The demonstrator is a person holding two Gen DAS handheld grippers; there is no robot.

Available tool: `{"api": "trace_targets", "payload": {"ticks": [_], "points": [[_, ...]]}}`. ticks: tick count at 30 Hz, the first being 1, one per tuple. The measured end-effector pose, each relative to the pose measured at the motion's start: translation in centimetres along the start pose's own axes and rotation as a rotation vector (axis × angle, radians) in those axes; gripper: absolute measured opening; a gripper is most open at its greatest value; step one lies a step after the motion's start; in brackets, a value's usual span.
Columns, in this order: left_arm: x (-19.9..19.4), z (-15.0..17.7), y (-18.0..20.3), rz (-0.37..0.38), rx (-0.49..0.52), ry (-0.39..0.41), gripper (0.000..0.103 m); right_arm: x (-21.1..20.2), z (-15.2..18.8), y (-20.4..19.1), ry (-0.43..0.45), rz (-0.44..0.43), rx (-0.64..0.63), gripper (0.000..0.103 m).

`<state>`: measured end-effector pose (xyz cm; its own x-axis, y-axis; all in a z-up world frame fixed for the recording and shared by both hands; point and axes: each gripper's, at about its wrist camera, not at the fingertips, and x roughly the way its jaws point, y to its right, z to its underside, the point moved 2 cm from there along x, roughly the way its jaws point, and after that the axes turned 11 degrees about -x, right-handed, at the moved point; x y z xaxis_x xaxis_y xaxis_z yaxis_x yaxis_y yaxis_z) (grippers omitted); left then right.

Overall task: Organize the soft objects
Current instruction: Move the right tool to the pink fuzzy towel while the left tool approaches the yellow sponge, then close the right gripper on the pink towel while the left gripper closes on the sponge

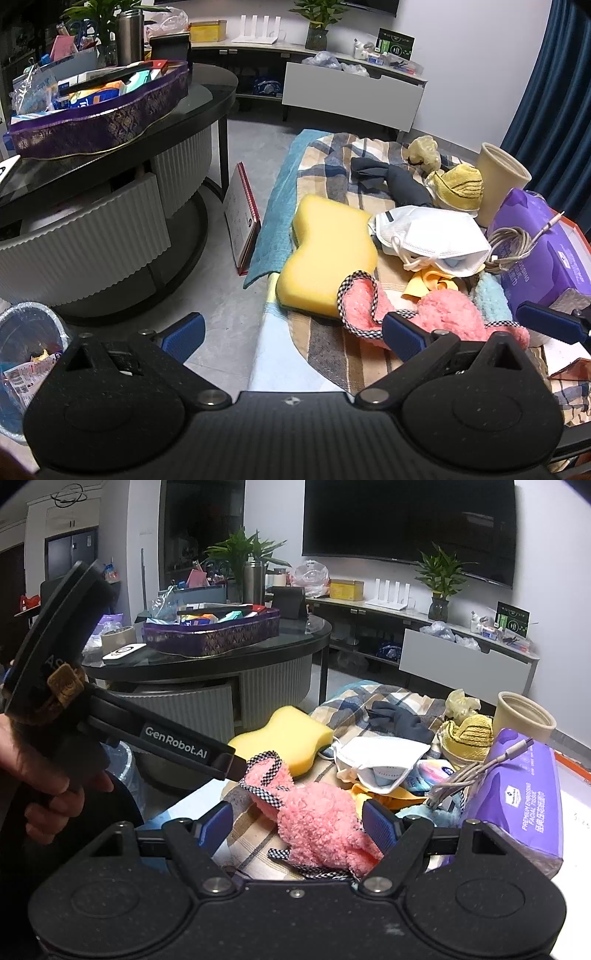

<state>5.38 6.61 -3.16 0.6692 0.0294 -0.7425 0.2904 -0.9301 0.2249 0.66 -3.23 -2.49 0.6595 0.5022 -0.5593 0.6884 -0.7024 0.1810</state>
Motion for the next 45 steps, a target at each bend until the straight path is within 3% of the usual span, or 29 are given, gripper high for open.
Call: {"api": "trace_targets", "payload": {"ticks": [19, 25, 27, 28, 29, 32, 37, 45], "points": [[0.9, -0.6, 0.6, 0.009, 0.008, -0.007, 0.103, 3.0, -0.3, 0.4, -0.065, 0.023, 0.010, 0.091], [1.2, -0.9, 0.9, 0.013, 0.014, -0.008, 0.103, 4.8, -0.1, 0.0, -0.122, 0.035, -0.026, 0.091], [1.3, -1.0, 1.0, 0.014, 0.015, -0.007, 0.103, 5.0, 0.0, 0.0, -0.123, 0.016, -0.017, 0.084], [1.4, -1.0, 0.9, 0.014, 0.015, -0.007, 0.103, 5.1, 0.0, 0.0, -0.127, 0.019, -0.010, 0.067], [1.4, -1.1, 0.9, 0.014, 0.014, -0.007, 0.103, 5.2, -0.1, 0.0, -0.131, 0.028, -0.009, 0.057], [1.6, -1.3, 0.8, 0.008, 0.009, -0.004, 0.103, 4.6, -0.1, 0.3, -0.120, 0.028, -0.006, 0.046], [2.1, -1.9, 0.9, 0.015, 0.008, 0.000, 0.103, 2.6, -0.2, 1.0, -0.094, 0.056, 0.016, 0.038], [3.8, -3.1, 1.9, 0.058, 0.042, 0.004, 0.103, -1.2, -0.5, 2.2, -0.021, 0.116, 0.048, 0.036]]}}
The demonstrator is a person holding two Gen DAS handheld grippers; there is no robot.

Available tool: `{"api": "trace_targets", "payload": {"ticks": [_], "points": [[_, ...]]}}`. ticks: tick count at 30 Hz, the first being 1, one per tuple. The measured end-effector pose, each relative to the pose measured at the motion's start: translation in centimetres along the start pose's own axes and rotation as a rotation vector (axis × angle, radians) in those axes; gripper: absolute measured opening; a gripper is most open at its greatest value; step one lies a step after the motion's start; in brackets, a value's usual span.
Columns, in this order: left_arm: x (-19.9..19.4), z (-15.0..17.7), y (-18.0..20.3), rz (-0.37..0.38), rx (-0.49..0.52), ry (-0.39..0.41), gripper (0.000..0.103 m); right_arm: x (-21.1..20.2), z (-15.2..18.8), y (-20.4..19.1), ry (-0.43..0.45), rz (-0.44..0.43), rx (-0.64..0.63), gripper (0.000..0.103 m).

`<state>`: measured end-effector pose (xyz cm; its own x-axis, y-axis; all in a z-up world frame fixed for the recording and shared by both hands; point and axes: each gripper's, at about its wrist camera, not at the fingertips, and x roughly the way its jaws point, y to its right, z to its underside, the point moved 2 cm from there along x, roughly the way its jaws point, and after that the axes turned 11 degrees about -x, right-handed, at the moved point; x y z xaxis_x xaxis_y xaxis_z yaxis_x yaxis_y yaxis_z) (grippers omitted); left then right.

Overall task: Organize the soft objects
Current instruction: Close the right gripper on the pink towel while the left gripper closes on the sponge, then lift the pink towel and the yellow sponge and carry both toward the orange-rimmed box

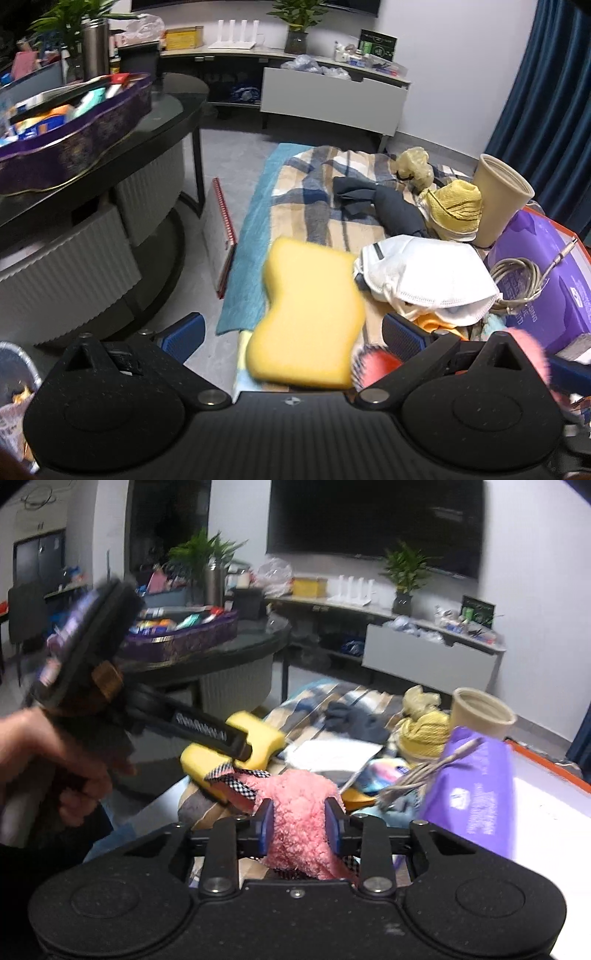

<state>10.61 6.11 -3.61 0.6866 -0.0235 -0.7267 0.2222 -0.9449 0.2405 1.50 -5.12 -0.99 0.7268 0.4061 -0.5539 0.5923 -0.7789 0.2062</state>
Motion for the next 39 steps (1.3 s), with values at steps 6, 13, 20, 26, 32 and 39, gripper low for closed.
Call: {"api": "trace_targets", "payload": {"ticks": [6, 13, 20, 26, 32, 39], "points": [[2.5, 0.3, 0.6, -0.046, 0.070, -0.037, 0.103, -2.1, -0.7, 0.9, 0.045, 0.073, -0.004, 0.030], [4.0, 0.9, 0.9, -0.041, 0.094, -0.055, 0.075, -3.1, -1.2, 2.3, 0.080, 0.105, 0.042, 0.027], [0.6, 0.7, 1.5, -0.013, 0.086, 0.035, 0.074, -3.6, -1.7, 3.9, 0.115, 0.105, 0.119, 0.026], [-2.4, 0.0, 3.1, 0.034, 0.072, 0.074, 0.074, -4.2, -2.8, 4.7, 0.152, 0.114, 0.138, 0.026], [-4.1, -0.8, 4.7, 0.074, 0.067, 0.096, 0.074, -4.7, -3.6, 6.0, 0.175, 0.131, 0.157, 0.026], [-5.3, -2.0, 6.6, 0.089, 0.086, 0.126, 0.075, -5.6, -4.7, 7.9, 0.202, 0.170, 0.173, 0.026]]}}
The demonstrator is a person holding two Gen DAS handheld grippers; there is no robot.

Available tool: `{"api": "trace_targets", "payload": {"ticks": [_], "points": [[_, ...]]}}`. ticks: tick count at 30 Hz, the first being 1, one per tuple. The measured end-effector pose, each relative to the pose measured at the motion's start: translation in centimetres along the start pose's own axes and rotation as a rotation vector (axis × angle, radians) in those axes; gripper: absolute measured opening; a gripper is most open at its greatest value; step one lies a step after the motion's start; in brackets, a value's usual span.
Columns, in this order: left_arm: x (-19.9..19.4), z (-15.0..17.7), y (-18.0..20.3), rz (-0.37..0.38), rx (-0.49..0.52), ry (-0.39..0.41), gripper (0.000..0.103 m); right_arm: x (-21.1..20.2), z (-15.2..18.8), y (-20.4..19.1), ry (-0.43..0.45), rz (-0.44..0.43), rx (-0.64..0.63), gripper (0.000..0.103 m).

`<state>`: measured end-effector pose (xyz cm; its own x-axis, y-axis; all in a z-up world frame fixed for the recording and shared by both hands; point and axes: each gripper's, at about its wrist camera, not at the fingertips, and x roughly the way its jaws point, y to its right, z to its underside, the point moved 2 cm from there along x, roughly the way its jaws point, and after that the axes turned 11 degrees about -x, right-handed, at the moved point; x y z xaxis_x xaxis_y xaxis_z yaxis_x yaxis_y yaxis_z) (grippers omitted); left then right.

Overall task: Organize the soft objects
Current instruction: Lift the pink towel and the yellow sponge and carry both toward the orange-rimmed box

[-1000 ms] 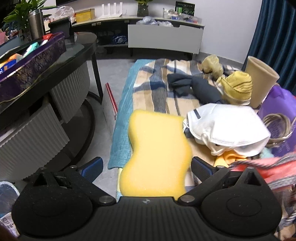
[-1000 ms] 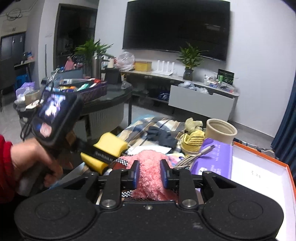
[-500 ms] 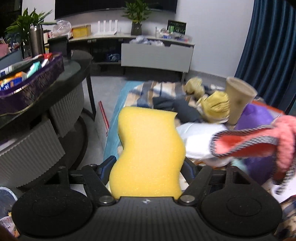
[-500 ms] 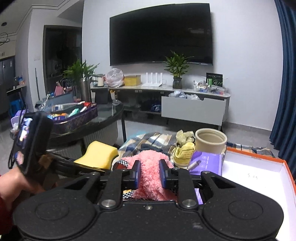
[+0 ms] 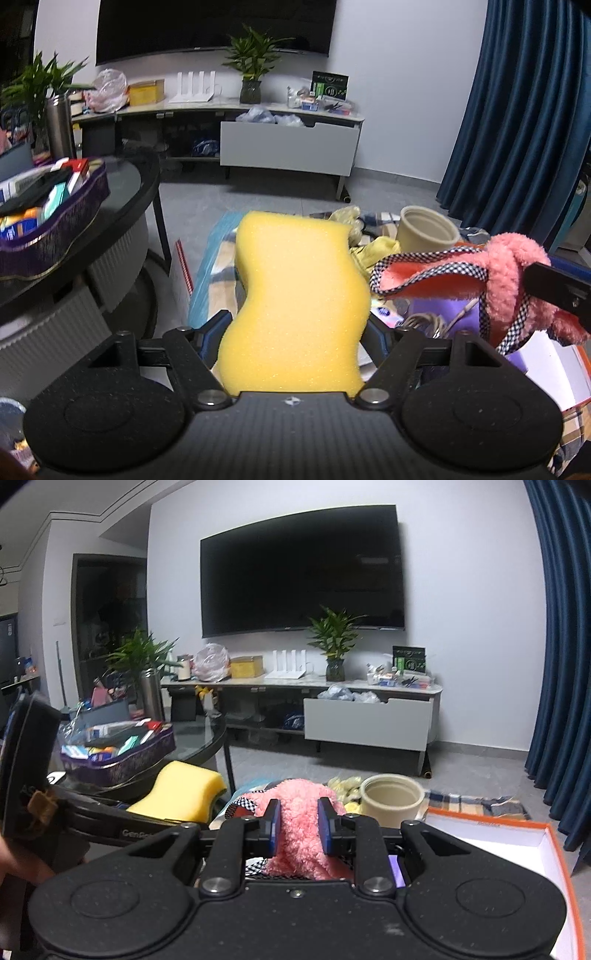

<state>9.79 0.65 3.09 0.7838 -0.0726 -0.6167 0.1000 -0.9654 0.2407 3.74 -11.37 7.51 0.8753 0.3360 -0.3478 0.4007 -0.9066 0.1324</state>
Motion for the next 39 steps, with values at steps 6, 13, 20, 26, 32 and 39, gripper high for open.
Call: {"api": "trace_targets", "payload": {"ticks": [6, 13, 20, 26, 32, 39], "points": [[0.0, -0.6, 1.2, 0.012, 0.012, 0.006, 0.075, -0.5, -0.7, 1.5, 0.017, 0.036, 0.007, 0.026], [0.2, -0.8, 2.2, 0.021, 0.020, 0.005, 0.075, -0.5, -0.8, 2.4, 0.019, 0.057, 0.014, 0.026], [0.2, -1.0, 2.8, 0.029, 0.029, 0.007, 0.075, -0.5, -1.0, 2.8, 0.024, 0.067, 0.015, 0.026], [0.5, -1.4, 3.4, 0.033, 0.034, 0.010, 0.075, -0.3, -1.2, 3.3, 0.024, 0.077, 0.018, 0.026], [0.7, -1.5, 3.9, 0.043, 0.040, 0.010, 0.075, -0.3, -1.2, 3.9, 0.024, 0.087, 0.024, 0.026], [1.0, -1.9, 4.8, 0.057, 0.055, 0.011, 0.075, -0.2, -1.3, 5.2, 0.025, 0.112, 0.039, 0.026]]}}
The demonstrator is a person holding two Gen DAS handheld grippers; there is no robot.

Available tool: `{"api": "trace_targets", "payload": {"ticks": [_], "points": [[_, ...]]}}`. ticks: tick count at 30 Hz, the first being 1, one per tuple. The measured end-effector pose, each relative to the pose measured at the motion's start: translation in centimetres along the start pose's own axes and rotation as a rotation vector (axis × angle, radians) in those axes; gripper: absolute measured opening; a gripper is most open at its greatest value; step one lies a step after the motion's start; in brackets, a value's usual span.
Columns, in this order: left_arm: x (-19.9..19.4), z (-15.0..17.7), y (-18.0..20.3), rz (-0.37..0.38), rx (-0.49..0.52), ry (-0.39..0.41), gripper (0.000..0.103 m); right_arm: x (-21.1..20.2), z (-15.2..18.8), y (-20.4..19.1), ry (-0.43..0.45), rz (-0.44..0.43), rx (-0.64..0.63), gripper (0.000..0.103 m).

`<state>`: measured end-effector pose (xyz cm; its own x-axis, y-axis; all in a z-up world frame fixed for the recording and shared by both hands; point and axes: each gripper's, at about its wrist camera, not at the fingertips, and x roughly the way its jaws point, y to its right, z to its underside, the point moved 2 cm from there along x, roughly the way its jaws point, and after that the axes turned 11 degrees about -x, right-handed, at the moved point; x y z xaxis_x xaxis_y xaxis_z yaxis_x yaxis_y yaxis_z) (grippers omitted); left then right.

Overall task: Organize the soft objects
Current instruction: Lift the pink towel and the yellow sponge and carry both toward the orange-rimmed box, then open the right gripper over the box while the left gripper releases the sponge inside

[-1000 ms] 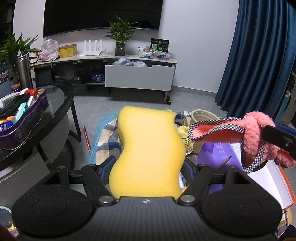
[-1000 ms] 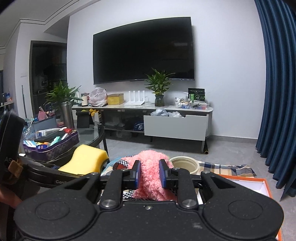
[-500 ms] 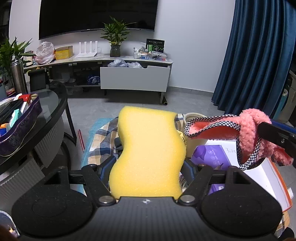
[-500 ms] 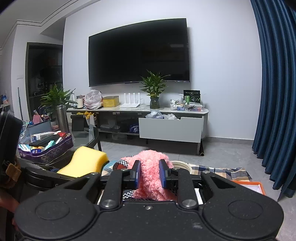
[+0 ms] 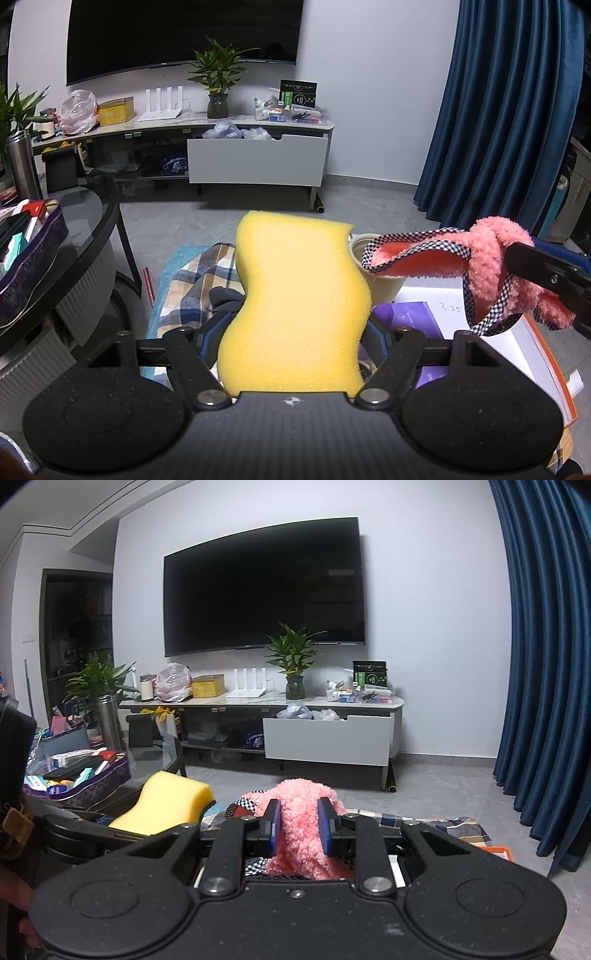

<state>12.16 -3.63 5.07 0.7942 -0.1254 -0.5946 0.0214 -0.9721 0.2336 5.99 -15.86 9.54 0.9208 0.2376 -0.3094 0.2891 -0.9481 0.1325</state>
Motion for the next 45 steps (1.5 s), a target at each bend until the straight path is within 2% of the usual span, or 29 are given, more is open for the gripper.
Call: {"api": "trace_targets", "payload": {"ticks": [14, 26, 35, 41, 43, 44, 45], "points": [[0.9, 0.1, 2.8, 0.042, 0.050, -0.015, 0.075, -0.6, 0.6, 3.9, -0.002, 0.073, 0.038, 0.026], [1.9, 1.2, 7.0, 0.107, 0.123, -0.052, 0.075, -1.6, 2.7, 8.5, -0.035, 0.171, 0.096, 0.026], [4.1, 2.6, 10.1, 0.183, 0.177, -0.131, 0.075, -0.5, 4.8, 12.1, -0.100, 0.241, 0.139, 0.026], [6.1, 3.3, 11.7, 0.217, 0.177, -0.195, 0.075, 1.5, 6.2, 13.9, -0.152, 0.271, 0.163, 0.027], [6.8, 3.5, 12.4, 0.233, 0.175, -0.214, 0.076, 2.0, 6.6, 14.6, -0.163, 0.283, 0.169, 0.030], [7.2, 3.6, 12.7, 0.251, 0.175, -0.227, 0.077, 2.3, 6.7, 14.9, -0.166, 0.288, 0.177, 0.036], [7.6, 3.7, 13.3, 0.262, 0.173, -0.238, 0.078, 2.5, 6.8, 15.3, -0.166, 0.295, 0.183, 0.037]]}}
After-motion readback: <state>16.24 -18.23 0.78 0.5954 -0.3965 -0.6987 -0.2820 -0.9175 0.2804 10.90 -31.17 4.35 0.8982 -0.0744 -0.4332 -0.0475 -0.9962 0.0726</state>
